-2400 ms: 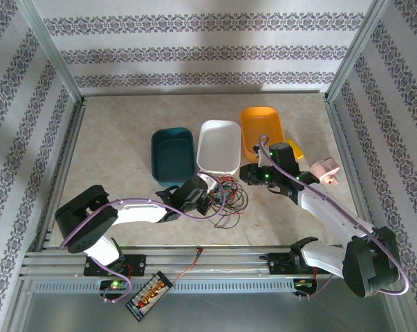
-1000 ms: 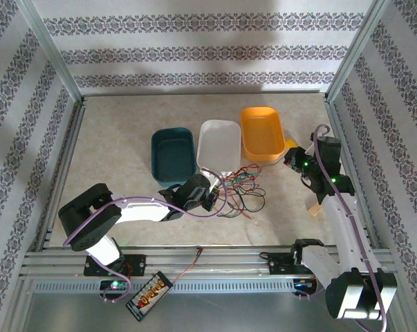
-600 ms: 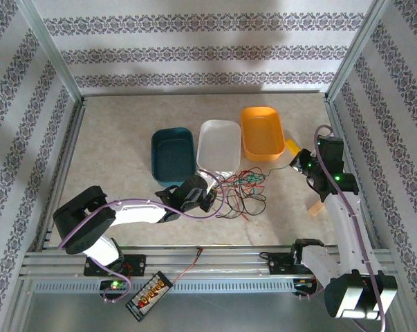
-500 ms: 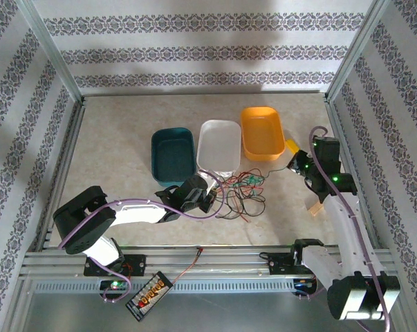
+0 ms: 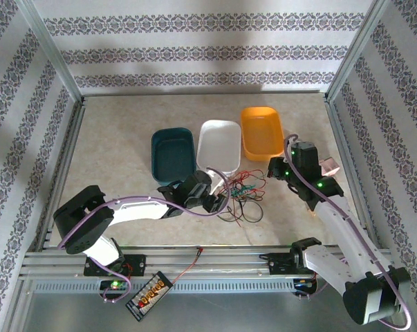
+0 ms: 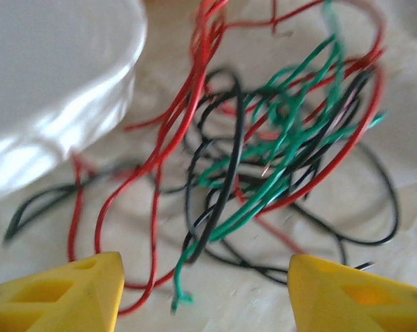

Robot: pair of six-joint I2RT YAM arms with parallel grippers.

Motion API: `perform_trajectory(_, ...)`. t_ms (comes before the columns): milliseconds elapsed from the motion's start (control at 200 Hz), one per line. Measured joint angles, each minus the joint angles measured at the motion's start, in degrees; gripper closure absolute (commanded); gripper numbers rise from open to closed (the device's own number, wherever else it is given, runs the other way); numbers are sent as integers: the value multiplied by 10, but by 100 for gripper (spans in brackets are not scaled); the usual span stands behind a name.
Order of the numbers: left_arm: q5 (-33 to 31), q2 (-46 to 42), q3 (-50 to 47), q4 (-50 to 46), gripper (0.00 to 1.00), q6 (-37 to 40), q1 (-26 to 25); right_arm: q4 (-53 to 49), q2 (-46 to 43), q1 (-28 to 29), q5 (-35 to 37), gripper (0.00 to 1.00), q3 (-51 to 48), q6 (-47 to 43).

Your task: Untangle the cables

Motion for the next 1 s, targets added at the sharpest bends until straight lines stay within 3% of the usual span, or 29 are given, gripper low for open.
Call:
perform_trajectory(380, 26, 111, 106, 0, 43, 32, -30, 28, 25, 25, -5, 100, -2, 7)
perform_trajectory(445, 23, 129, 115, 0, 56, 33, -33, 30, 25, 25, -6, 100, -2, 9)
perform_trajectory(525, 10, 144, 118, 3, 84, 27, -34, 29, 25, 25, -6, 100, -2, 14)
perform_trajectory(605, -11, 150, 117, 15, 97, 17, -35, 29, 24, 25, -3, 100, -2, 16)
perform_trajectory(1000, -74, 92, 22, 144, 100, -57, -36, -32, 7, 7, 97, 100, -4, 52)
